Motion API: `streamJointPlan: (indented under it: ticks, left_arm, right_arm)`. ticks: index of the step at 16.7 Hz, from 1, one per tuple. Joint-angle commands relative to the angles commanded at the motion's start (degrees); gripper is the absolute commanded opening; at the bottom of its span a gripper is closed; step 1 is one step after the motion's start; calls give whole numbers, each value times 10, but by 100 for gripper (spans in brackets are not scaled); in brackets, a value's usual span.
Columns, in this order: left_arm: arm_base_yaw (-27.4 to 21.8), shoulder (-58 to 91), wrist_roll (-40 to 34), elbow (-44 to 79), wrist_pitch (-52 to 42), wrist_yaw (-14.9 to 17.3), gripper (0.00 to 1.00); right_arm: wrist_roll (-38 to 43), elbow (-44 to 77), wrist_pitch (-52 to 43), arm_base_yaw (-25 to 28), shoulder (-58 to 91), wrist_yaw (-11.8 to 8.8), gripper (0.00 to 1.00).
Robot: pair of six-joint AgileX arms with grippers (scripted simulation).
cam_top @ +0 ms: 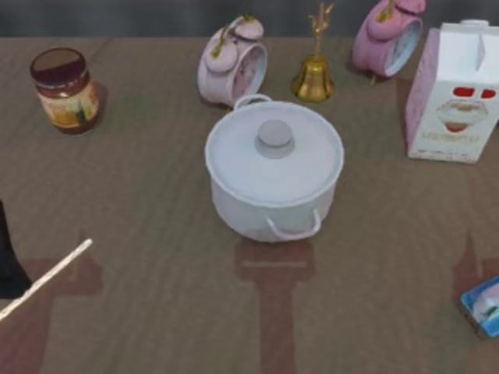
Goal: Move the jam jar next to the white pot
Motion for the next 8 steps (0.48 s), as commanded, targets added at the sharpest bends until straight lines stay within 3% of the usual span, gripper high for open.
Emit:
streamJointPlan:
  ticks: [8]
  left_arm:
    - [-6, 104, 14, 73, -68, 19, 100]
  right_arm:
    - [0, 0, 0, 0, 0, 0, 100]
